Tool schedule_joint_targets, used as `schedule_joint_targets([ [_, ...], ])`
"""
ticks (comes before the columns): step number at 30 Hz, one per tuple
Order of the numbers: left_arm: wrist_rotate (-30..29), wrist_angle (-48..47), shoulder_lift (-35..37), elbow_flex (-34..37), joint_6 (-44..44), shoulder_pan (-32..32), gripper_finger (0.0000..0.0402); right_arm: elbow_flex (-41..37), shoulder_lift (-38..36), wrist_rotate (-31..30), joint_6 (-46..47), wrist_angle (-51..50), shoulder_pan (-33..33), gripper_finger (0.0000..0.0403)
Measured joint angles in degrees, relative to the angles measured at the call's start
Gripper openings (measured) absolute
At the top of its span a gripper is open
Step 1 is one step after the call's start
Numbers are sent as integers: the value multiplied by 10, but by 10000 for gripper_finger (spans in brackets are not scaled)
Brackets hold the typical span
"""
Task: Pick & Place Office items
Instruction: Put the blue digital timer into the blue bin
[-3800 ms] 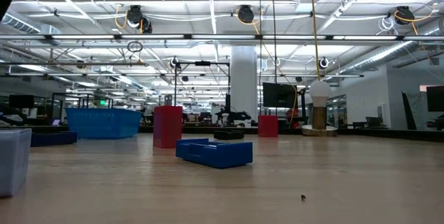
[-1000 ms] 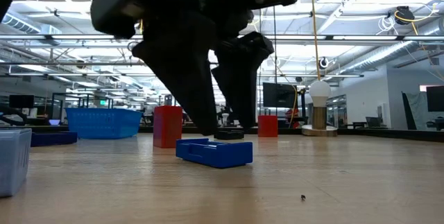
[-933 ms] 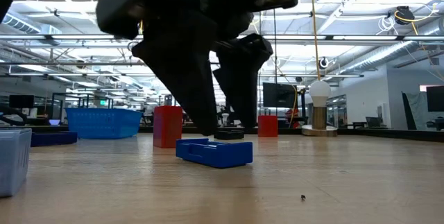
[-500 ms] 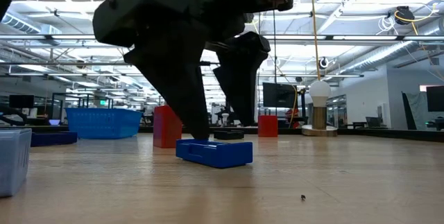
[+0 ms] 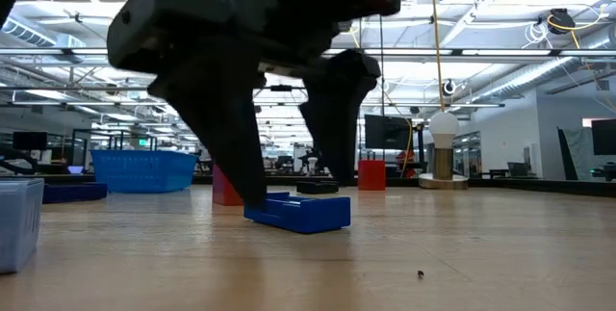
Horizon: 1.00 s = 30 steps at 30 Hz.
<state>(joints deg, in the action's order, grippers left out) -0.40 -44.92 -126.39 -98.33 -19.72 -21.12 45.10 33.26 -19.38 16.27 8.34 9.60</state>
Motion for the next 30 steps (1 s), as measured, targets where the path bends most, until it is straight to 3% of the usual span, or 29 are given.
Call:
schedule_joint_targets([
  [8,33,40,3,45,-9,1,380,0,0,0,-5,0,0,242],
  [22,184,50,2,54,5,39,322,0,0,0,-5,4,0,242],
  [25,178,50,1,54,4,43,304,0,0,0,-5,4,0,242],
  [30,115,53,1,54,-16,38,280,0,0,0,-5,4,0,242],
])
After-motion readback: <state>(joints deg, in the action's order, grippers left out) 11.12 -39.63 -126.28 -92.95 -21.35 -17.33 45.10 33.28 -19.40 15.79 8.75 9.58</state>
